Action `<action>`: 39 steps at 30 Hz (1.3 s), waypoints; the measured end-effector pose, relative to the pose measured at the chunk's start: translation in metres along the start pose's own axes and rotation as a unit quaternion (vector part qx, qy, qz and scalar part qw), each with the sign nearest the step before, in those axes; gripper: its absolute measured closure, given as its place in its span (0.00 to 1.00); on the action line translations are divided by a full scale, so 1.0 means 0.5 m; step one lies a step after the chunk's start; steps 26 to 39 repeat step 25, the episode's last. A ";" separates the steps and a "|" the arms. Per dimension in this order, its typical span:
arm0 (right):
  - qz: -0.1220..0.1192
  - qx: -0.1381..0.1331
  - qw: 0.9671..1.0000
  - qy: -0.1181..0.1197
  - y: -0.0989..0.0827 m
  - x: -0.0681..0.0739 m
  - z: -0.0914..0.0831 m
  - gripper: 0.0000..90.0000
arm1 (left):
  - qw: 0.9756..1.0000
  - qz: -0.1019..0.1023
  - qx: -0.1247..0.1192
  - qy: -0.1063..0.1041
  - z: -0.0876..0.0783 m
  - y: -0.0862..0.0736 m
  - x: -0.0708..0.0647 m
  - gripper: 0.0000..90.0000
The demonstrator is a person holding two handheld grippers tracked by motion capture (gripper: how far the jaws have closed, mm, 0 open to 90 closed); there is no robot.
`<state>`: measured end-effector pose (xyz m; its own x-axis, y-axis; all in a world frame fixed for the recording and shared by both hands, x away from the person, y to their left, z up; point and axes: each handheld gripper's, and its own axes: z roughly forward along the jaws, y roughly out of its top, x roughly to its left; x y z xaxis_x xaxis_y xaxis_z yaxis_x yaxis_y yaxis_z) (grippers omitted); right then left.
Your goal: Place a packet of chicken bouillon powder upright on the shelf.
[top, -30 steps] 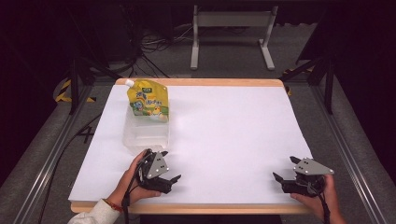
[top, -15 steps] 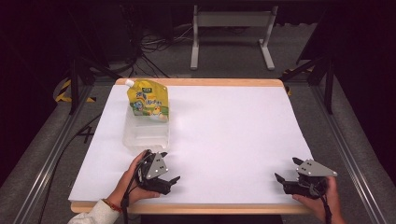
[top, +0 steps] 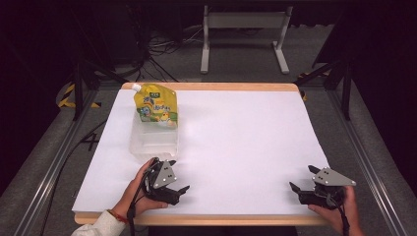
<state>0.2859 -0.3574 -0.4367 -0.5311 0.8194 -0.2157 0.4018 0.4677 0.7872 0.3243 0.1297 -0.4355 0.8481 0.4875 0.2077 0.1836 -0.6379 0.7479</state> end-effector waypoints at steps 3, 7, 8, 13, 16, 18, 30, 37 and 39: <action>0.000 0.002 1.000 0.000 -0.001 0.000 0.001 0.16 | 1.000 0.005 0.004 -0.001 0.000 0.000 -0.002 0.12; -0.001 -0.002 1.000 0.001 0.001 0.001 0.000 0.16 | 1.000 0.003 0.000 -0.002 -0.001 0.001 -0.001 0.12; 0.000 -0.003 1.000 0.002 0.001 0.001 -0.001 0.16 | 1.000 0.002 0.000 -0.003 0.000 0.001 0.000 0.12; 0.001 -0.003 1.000 0.003 0.000 0.001 0.001 0.15 | 1.000 0.003 0.001 -0.003 0.000 0.003 0.001 0.12; 0.002 -0.004 1.000 0.003 0.000 0.001 0.001 0.15 | 1.000 0.004 0.003 -0.004 0.003 0.003 0.002 0.12; 0.002 -0.004 1.000 0.004 -0.001 0.001 0.001 0.15 | 1.000 0.005 0.004 -0.005 0.004 0.003 0.002 0.12; 0.004 -0.009 1.000 0.005 0.001 0.001 -0.001 0.15 | 1.000 -0.001 0.004 -0.006 0.005 0.004 0.002 0.12; 0.004 -0.009 1.000 0.005 0.001 0.001 -0.001 0.15 | 1.000 -0.001 0.004 -0.006 0.005 0.004 0.002 0.12; 0.004 -0.009 1.000 0.005 0.001 0.001 -0.001 0.15 | 1.000 -0.001 0.004 -0.006 0.005 0.004 0.002 0.12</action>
